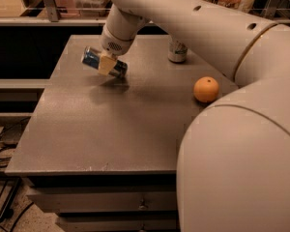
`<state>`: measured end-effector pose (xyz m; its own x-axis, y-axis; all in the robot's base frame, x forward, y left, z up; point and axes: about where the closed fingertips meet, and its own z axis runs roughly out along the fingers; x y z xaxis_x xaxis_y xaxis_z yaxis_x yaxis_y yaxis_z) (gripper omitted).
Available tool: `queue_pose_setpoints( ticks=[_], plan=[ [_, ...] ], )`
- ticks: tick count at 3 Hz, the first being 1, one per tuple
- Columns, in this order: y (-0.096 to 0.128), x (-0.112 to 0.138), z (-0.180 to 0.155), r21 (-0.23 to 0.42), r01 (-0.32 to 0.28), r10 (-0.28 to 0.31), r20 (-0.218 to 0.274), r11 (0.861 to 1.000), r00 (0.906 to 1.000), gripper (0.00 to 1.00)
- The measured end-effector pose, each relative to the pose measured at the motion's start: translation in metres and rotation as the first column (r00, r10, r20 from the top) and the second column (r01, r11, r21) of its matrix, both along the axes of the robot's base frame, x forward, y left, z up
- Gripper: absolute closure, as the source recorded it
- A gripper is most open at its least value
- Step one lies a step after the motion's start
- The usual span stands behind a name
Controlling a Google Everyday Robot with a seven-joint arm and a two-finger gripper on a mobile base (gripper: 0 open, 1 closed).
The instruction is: Knock redbull can over
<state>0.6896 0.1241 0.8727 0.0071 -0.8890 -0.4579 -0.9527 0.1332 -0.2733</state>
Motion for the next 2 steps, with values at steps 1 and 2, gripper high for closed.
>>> queue_pose_setpoints(
  ticks=[1,2],
  plan=[
    [-0.0076,-0.0119,-0.0102,-0.107,-0.043,0.042,-0.019,0.993,0.999,0.0],
    [-0.0089,-0.0132,-0.0119,-0.118,-0.047,0.044,-0.024,0.992,0.9987,0.0]
  ],
)
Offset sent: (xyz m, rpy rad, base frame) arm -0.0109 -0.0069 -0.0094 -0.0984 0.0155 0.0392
